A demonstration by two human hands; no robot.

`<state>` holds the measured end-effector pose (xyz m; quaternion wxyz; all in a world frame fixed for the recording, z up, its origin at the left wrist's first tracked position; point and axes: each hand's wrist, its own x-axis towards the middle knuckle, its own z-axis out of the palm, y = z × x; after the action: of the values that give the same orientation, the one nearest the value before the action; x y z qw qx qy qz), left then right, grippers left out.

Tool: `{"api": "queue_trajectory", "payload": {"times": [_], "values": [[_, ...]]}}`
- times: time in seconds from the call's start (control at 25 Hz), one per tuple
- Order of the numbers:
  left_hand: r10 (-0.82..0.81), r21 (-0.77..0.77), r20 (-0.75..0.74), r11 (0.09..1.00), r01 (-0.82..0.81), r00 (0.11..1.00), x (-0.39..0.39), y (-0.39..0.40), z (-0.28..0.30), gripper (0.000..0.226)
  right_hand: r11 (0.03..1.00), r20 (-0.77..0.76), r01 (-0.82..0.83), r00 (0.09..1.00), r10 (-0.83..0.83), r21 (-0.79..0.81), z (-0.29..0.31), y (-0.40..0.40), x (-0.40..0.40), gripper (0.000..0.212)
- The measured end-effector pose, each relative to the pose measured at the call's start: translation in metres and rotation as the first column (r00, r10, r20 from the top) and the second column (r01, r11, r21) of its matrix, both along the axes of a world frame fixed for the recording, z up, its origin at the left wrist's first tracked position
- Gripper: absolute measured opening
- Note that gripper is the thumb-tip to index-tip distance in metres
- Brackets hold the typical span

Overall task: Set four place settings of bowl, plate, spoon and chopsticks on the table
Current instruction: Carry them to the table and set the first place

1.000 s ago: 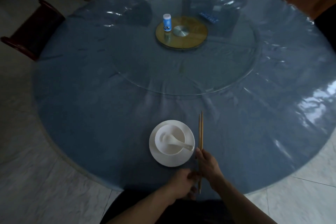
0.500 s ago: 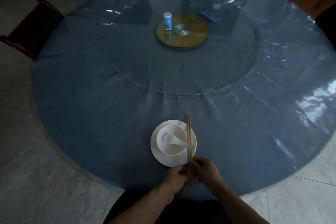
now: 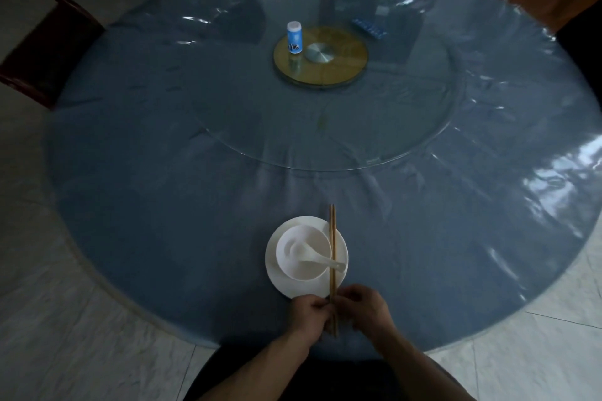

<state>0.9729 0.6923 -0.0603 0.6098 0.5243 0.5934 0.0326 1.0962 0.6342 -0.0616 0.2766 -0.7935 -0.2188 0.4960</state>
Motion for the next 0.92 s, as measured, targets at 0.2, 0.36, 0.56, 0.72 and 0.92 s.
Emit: {"api": "queue_trajectory", "payload": {"times": [0.2, 0.36, 0.56, 0.72, 0.92], "values": [[0.031, 0.037, 0.013, 0.999, -0.031, 0.999, 0.0, -0.002, -0.009, 0.036, 0.999, 0.005, 0.012, 1.0, -0.012, -0.031, -0.006, -0.003, -0.003, 0.016], [0.049, 0.075, 0.008, 0.996, -0.05, 0.999, -0.001, -0.008, -0.019, 0.043, 1.0, 0.019, 0.0, 1.0, 0.001, -0.025, -0.005, -0.002, -0.003, 0.014], [0.062, 0.134, -0.027, 0.989, -0.058, 0.998, -0.002, -0.009, -0.019, 0.037, 1.0, 0.013, -0.016, 1.0, 0.016, -0.01, -0.003, -0.003, 0.001, 0.014], [0.059, 0.214, -0.058, 0.976, -0.045, 0.997, -0.004, -0.013, -0.017, 0.04, 0.999, 0.014, -0.053, 0.999, 0.053, 0.009, -0.001, -0.009, 0.009, 0.014], [0.072, 0.283, -0.126, 0.958, -0.034, 0.989, -0.004, -0.018, -0.009, 0.04, 0.983, 0.015, -0.184, 0.983, 0.184, 0.026, 0.002, -0.012, 0.016, 0.007]]}}
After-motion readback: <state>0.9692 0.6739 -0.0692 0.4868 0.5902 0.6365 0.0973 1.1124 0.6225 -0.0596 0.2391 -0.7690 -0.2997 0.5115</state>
